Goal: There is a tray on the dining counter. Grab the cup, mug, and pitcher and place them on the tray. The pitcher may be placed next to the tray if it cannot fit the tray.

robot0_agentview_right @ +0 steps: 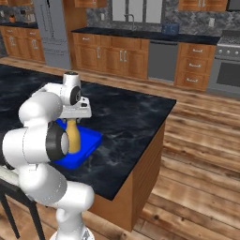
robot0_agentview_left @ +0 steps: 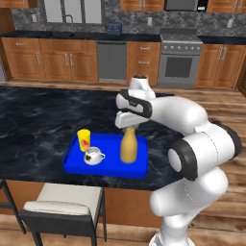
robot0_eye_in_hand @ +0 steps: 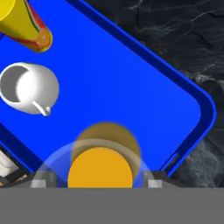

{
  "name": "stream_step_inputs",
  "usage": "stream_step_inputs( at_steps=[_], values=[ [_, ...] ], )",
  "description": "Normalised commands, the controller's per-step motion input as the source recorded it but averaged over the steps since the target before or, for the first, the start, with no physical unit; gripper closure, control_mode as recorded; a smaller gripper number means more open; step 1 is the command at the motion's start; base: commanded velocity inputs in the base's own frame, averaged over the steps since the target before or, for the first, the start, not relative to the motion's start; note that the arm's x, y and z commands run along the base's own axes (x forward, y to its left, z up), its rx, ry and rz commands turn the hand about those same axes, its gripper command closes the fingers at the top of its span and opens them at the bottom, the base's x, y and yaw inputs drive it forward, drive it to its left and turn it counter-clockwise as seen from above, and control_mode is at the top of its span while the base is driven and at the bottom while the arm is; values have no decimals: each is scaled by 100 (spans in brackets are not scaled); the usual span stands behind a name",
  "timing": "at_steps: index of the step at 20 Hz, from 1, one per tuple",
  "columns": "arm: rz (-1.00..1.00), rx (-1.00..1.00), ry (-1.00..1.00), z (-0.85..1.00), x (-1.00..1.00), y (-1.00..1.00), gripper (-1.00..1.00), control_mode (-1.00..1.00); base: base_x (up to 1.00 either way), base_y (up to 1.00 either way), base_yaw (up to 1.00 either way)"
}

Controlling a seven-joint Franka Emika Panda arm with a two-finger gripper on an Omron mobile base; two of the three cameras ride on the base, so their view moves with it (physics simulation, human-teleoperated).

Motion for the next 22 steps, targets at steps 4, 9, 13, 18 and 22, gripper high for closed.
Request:
stream_step_inputs(
  at_steps=[4,9,13,18,22],
  values=[
    [0,0,4,-23,13,3,100,-100,0,0,0],
    [0,0,1,-23,8,1,100,-100,0,0,0],
    [0,0,2,-3,0,0,100,-100,0,0,0],
    [0,0,0,0,0,0,-100,-100,0,0,0],
    [0,0,0,0,0,0,-100,-100,0,0,0]
  ],
)
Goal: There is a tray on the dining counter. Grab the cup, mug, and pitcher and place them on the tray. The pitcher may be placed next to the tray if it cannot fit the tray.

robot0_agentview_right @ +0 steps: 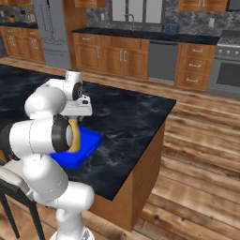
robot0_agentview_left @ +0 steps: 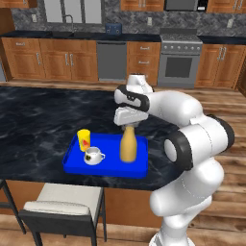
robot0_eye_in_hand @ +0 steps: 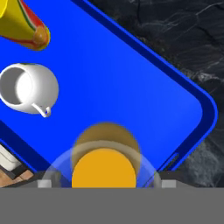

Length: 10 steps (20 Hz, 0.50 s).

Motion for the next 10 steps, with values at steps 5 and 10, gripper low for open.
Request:
stream_step_inputs(
  at_steps=[5,10],
  values=[
    [0,0,0,3,0,0,-100,-100,0,0,0],
    [0,0,-5,17,-4,0,-100,-100,0,0,0]
  ],
)
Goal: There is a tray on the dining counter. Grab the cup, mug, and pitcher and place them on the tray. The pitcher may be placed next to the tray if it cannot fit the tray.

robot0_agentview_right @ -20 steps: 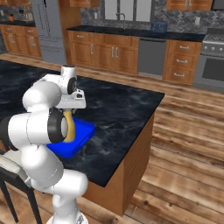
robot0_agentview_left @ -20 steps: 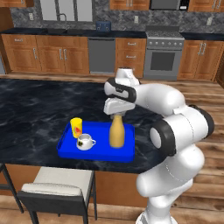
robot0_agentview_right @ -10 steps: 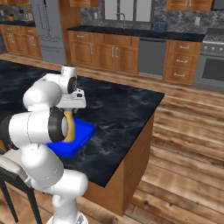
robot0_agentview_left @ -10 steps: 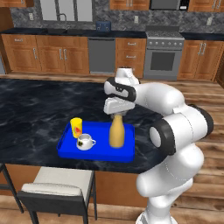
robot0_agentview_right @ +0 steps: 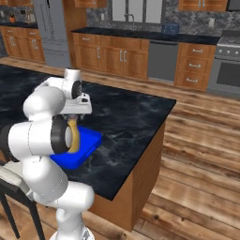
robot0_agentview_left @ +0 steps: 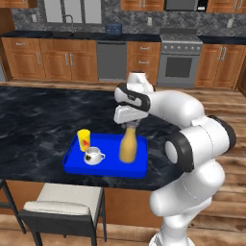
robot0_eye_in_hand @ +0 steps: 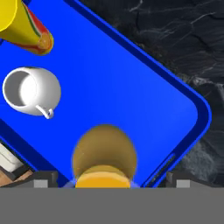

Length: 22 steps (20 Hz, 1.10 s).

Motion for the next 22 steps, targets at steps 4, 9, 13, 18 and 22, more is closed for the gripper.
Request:
stream_step_inputs(
  at_steps=[4,9,13,18,22],
  values=[
    [0,0,-5,23,-2,0,-100,-100,0,0,0],
    [0,0,-3,26,-2,0,-100,-100,0,0,0],
    [0,0,-5,35,-11,0,-100,-100,0,0,0],
    [0,0,-5,41,-23,0,-100,-100,0,0,0],
    [0,0,-5,44,-38,0,-100,-100,0,0,0]
  ],
)
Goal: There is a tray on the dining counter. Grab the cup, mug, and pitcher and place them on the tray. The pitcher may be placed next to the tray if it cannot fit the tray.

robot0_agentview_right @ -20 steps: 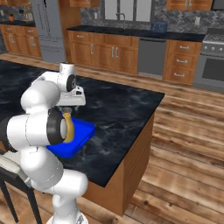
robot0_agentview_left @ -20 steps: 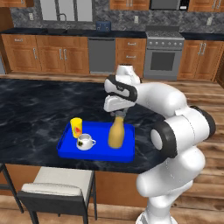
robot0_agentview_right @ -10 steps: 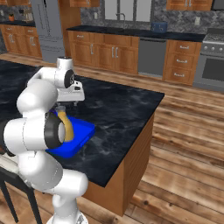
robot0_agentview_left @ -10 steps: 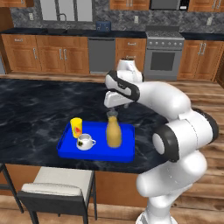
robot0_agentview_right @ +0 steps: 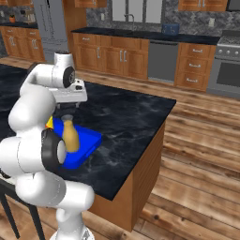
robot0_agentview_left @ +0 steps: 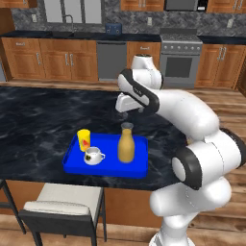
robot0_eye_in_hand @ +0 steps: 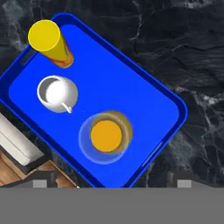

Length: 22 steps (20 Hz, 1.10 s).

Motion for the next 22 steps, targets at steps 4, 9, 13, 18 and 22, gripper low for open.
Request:
stream_step_inputs(
  at_steps=[4,9,13,18,22],
  values=[
    [0,0,-6,48,-48,-1,-100,-100,0,0,0],
    [-1,0,-6,42,-58,-15,-100,-100,0,0,0],
    [-4,0,-6,37,-65,-30,-100,-100,0,0,0],
    [-15,0,-1,29,-69,-47,-100,-100,0,0,0],
    [-20,0,-3,10,-79,-41,-100,-100,0,0,0]
  ],
)
